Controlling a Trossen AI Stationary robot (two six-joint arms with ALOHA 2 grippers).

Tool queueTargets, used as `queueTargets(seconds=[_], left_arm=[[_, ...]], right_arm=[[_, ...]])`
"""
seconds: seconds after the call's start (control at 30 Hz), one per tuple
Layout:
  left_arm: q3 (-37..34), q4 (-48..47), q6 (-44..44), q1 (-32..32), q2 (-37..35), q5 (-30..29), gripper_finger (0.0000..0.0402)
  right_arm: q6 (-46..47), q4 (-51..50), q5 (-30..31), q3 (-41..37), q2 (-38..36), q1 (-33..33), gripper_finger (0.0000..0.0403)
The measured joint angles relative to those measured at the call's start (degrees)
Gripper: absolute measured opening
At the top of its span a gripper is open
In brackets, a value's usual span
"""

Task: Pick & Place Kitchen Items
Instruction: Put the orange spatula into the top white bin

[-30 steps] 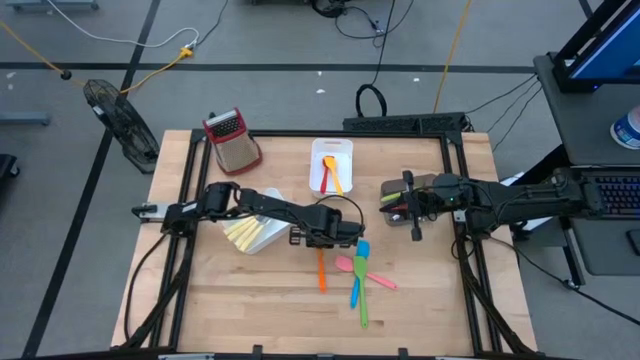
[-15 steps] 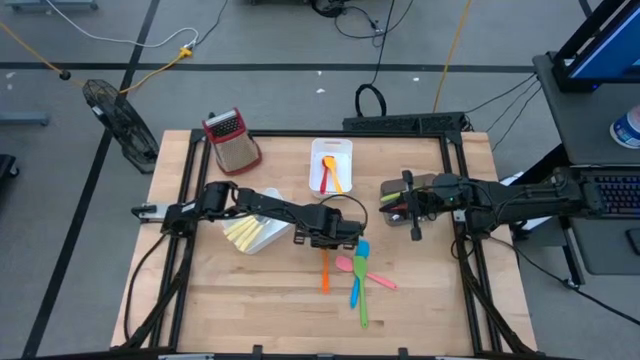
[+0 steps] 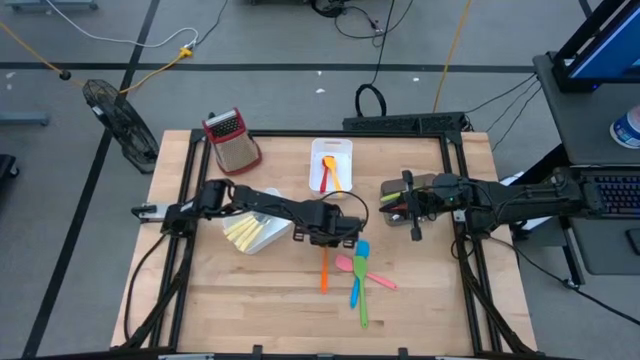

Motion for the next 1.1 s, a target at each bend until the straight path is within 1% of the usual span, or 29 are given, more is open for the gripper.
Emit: queueTargets(seconds=[0.17, 0.37, 0.47, 0.67, 0.77, 0.83, 0.87, 1.0, 1.1], left_arm=[[0.1, 0.1, 2.4, 0.2, -1.6, 2.2, 0.0058], [0.1, 0.0, 6.8, 0.7, -6.0, 4.0, 0.0058], [0.1, 0.0, 8.1, 1.6, -9.0, 2.9, 0.0058], [0.1, 0.6, 11.1, 5.2, -14.7, -1.8, 0.0058], [0.1, 1.7, 13.8, 8.1, -16.9, -2.2, 0.0058], [0.2, 4.5, 16.0, 10.2, -17.6, -1.9, 0.0058], [0.3, 6.3, 17.2, 11.4, -17.6, -0.8, 0.0058], [0.2, 11.3, 21.7, 17.7, -17.1, 7.7, 0.0058], [0.3, 12.0, 23.2, 22.4, -16.4, 11.8, 0.0058]], right_arm=[[0.0, 0.0, 0.0, 0.0, 0.0, 0.0, 0.0000], [-0.1, -0.6, 0.0, 0.0, 0.0, 0.0, 0.0000], [-0.1, -0.6, 0.0, 0.0, 0.0, 0.0, 0.0000], [-0.4, -0.4, 0.0, 0.0, 0.0, 0.0, 0.0000], [-0.4, -0.2, 0.0, 0.0, 0.0, 0.0, 0.0000], [-0.4, -0.2, 0.0, 0.0, 0.0, 0.0, 0.0000], [-0.4, -0.1, 0.0, 0.0, 0.0, 0.0, 0.0000], [-0.4, 0.3, 0.0, 0.0, 0.0, 0.0, 0.0000], [-0.3, 0.2, 0.0, 0.0, 0.0, 0.0, 0.0000]])
